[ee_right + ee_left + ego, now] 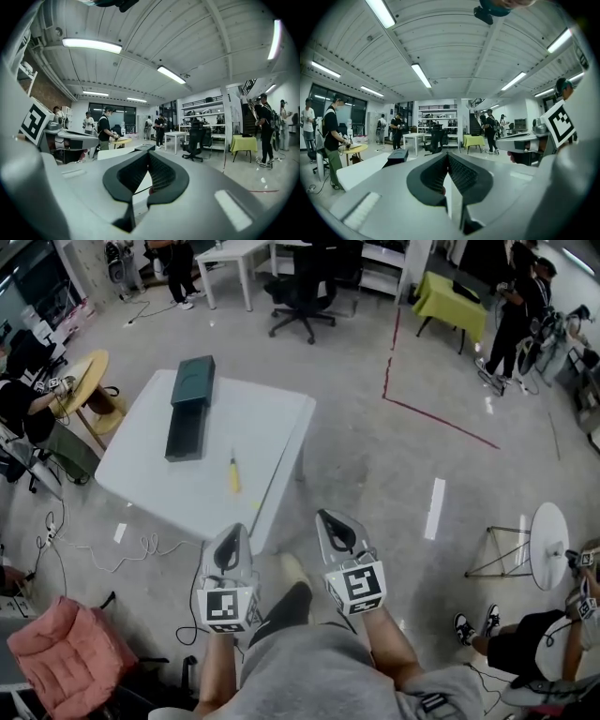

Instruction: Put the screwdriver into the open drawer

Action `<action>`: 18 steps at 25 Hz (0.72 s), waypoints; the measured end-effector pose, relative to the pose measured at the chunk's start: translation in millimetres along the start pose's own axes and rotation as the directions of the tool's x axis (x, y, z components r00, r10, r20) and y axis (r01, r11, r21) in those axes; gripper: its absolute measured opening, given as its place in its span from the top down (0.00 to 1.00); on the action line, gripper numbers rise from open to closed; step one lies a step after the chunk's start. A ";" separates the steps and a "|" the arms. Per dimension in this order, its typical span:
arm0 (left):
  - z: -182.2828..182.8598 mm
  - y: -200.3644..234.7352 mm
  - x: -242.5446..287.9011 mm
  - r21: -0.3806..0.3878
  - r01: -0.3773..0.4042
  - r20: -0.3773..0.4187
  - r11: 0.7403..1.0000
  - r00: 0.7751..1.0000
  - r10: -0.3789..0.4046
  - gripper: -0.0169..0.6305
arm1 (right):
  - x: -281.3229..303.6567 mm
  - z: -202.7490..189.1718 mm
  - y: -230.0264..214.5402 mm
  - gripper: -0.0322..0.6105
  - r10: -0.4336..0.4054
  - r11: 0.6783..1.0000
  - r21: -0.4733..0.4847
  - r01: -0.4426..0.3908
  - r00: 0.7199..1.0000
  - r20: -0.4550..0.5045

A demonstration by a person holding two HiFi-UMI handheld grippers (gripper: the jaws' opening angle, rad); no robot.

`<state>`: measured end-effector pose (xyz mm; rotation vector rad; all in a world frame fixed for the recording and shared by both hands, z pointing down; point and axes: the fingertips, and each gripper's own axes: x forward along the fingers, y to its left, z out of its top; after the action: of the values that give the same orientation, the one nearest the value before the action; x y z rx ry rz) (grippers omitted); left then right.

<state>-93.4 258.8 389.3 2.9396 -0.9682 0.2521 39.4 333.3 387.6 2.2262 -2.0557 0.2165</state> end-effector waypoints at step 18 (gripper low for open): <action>-15.8 83.6 100.8 -0.070 -0.096 -0.078 0.993 0.993 0.090 0.96 | 155.6 6.2 -10.6 0.95 0.143 0.989 -0.026 -0.146 0.986 -0.080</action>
<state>-65.3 133.7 420.1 2.8015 -1.0815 0.3206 62.0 180.4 408.8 2.0185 -2.1648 0.2750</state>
